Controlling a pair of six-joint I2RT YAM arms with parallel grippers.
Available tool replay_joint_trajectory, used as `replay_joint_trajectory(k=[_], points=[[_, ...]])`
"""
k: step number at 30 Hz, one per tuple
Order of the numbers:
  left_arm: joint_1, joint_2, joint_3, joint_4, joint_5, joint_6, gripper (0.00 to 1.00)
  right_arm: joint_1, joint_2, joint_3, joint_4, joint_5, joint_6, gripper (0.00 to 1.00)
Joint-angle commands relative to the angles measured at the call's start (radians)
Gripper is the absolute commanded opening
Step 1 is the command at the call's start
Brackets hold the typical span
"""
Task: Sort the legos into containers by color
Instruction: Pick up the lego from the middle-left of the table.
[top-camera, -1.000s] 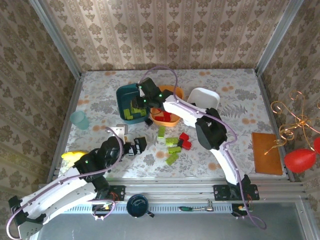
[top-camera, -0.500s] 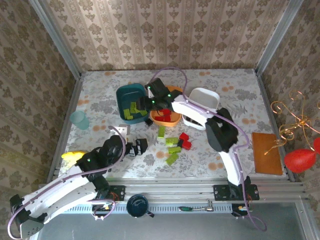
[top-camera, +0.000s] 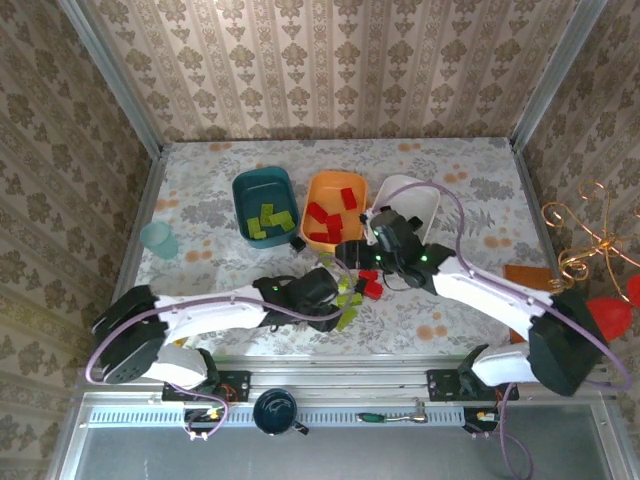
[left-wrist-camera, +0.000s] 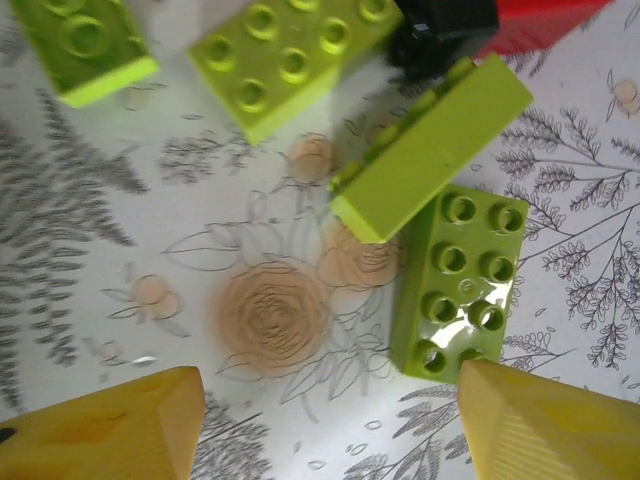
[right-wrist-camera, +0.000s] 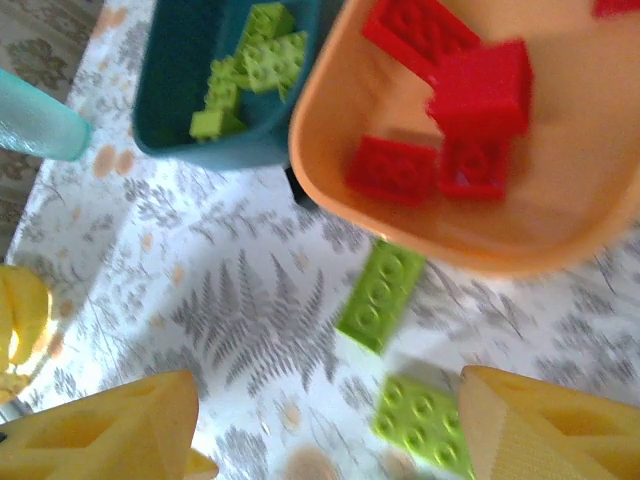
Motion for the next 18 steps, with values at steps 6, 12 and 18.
replay_joint_trajectory(k=[6,12,18], points=[[-0.062,0.185,0.156,-0.040,-0.005,0.079,0.67,-0.026,-0.264,-0.122,-0.057,0.100,0.029,0.72],[-0.080,0.286,0.205,-0.078,-0.020,0.059,0.55,-0.053,-0.361,-0.150,-0.102,0.107,0.030,0.73],[-0.101,0.334,0.214,-0.096,-0.055,0.039,0.40,-0.061,-0.375,-0.178,-0.094,0.103,0.039,0.74]])
